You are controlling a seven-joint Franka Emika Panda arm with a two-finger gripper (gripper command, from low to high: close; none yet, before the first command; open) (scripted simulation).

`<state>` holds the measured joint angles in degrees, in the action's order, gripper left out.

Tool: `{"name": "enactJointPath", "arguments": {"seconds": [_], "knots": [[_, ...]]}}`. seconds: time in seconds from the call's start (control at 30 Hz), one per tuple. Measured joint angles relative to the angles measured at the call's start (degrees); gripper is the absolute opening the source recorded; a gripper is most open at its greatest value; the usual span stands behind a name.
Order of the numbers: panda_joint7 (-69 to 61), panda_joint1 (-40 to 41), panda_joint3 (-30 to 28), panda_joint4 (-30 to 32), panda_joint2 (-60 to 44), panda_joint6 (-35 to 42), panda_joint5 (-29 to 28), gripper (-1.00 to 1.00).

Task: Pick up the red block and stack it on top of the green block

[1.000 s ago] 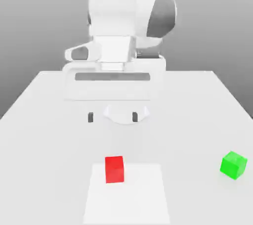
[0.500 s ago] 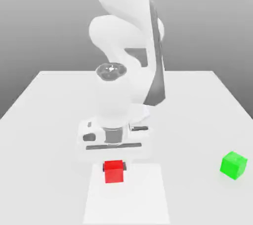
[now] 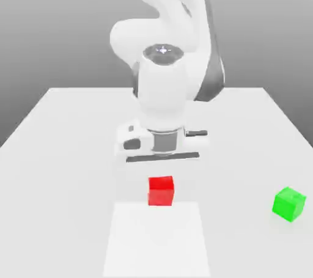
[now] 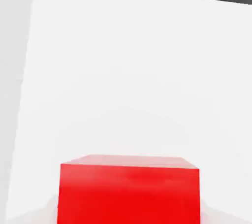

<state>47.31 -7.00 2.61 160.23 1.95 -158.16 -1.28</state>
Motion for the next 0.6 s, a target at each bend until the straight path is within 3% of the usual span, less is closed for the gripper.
{"name": "enactJointPath", "arguments": {"seconds": [0.43, 0.6], "knots": [[30.8, -22.6, 11.7, -11.5, -4.2, 7.2, -0.1, -1.0], [36.3, -24.1, 9.6, -12.7, -12.5, 0.2, -4.8, -1.0]]}}
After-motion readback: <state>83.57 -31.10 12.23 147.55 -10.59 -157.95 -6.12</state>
